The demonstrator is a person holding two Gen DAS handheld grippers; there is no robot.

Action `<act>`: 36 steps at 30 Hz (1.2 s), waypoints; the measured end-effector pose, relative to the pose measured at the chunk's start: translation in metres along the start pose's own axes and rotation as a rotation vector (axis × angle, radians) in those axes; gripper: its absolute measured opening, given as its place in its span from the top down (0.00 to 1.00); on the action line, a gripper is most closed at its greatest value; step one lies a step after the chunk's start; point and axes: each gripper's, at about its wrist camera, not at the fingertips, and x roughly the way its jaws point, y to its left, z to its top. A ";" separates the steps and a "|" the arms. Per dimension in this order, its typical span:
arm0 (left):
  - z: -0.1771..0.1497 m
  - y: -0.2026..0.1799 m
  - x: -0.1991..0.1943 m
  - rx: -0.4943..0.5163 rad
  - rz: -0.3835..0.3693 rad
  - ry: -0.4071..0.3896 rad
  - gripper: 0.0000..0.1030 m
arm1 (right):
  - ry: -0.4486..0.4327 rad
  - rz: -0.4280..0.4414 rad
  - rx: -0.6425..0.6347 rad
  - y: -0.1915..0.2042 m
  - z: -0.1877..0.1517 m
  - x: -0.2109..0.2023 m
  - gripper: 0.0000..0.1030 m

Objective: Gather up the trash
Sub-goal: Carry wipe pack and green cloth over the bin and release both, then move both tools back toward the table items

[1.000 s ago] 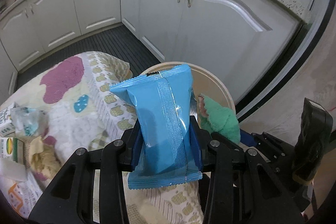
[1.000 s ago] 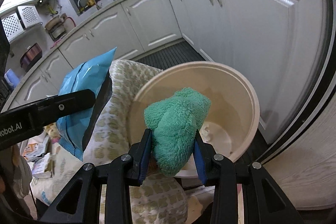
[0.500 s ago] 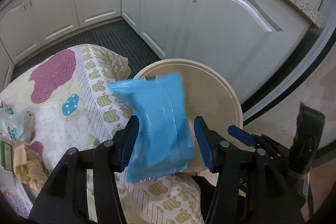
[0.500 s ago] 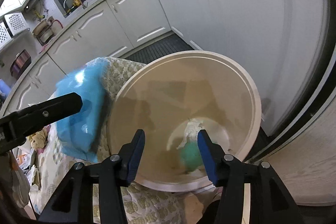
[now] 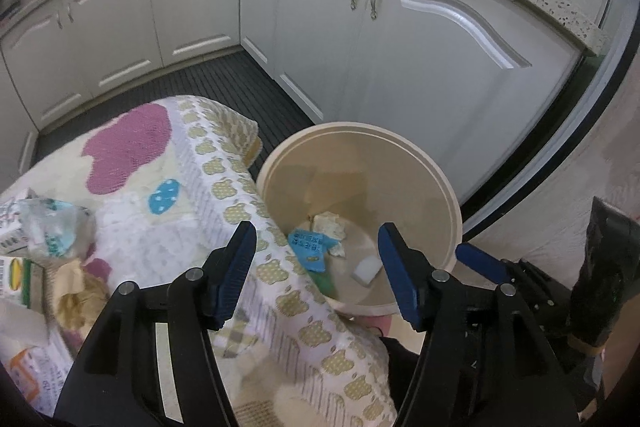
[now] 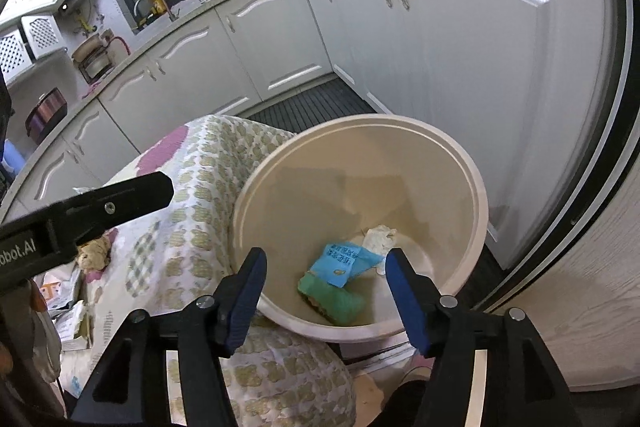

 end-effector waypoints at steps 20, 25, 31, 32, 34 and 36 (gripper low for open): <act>-0.034 0.032 -0.087 0.005 0.113 -0.145 0.40 | -0.059 0.036 -0.115 0.065 -0.005 -0.042 0.40; -0.047 0.048 -0.109 -0.019 0.123 -0.167 0.40 | -0.065 0.060 -0.154 0.087 -0.008 -0.048 0.39; -0.065 0.077 -0.136 -0.076 0.118 -0.175 0.40 | -0.063 0.106 -0.193 0.115 -0.011 -0.053 0.36; -0.068 0.082 -0.140 -0.084 0.120 -0.176 0.40 | -0.062 0.111 -0.199 0.118 -0.012 -0.053 0.36; -0.075 0.094 -0.150 -0.096 0.124 -0.177 0.39 | -0.056 0.127 -0.217 0.130 -0.014 -0.053 0.36; -0.081 0.104 -0.157 -0.109 0.128 -0.175 0.37 | -0.048 0.141 -0.234 0.140 -0.016 -0.052 0.36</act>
